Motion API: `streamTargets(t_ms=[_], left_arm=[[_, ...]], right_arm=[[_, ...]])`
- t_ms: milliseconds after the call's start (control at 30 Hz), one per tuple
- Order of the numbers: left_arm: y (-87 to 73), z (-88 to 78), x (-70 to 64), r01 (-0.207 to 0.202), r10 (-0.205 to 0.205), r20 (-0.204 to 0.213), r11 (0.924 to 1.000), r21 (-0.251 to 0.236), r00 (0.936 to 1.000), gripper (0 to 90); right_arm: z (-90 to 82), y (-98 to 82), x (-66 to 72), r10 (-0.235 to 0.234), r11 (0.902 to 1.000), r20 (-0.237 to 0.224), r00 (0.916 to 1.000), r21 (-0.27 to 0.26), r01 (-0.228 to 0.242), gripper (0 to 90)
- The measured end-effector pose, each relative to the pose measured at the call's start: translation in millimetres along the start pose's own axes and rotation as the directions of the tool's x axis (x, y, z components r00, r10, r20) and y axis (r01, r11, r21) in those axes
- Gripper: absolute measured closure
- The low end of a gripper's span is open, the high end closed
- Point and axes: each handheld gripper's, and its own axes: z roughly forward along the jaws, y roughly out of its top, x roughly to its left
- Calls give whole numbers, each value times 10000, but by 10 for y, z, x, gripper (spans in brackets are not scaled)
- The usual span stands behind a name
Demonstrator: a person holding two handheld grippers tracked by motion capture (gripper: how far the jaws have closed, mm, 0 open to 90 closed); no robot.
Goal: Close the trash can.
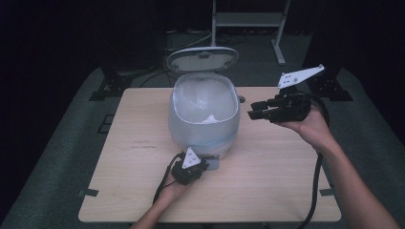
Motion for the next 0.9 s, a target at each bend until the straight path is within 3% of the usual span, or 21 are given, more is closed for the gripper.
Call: streamTargets(t_ms=[133,333,433,533,633,900], left_arm=[[56,-39,-42,188,-194,172,9993,311,9997,758],[143,-154,-178,-163,156,431,9997,170,9990,739],[167,-216,-172,-203,194,502,9996,191,9986,724],[184,-286,-140,194,-197,827,9998,43,9964,711],[188,-340,-117,154,-159,906,9999,66,9958,697],[138,-476,-61,326,-322,789,9995,-37,9964,643]], right_arm=[[-23,-83,-6,17,10000,48,10000,-18,-17,610],[-57,-268,-8,120,9999,175,9998,41,-121,604],[-58,-362,-10,198,9998,201,9996,54,-200,602],[-58,-426,-7,186,9998,261,9995,104,-189,597],[-60,-478,-13,245,9997,255,9994,66,-246,596],[-41,-631,-19,348,9994,375,9987,19,-349,576]])
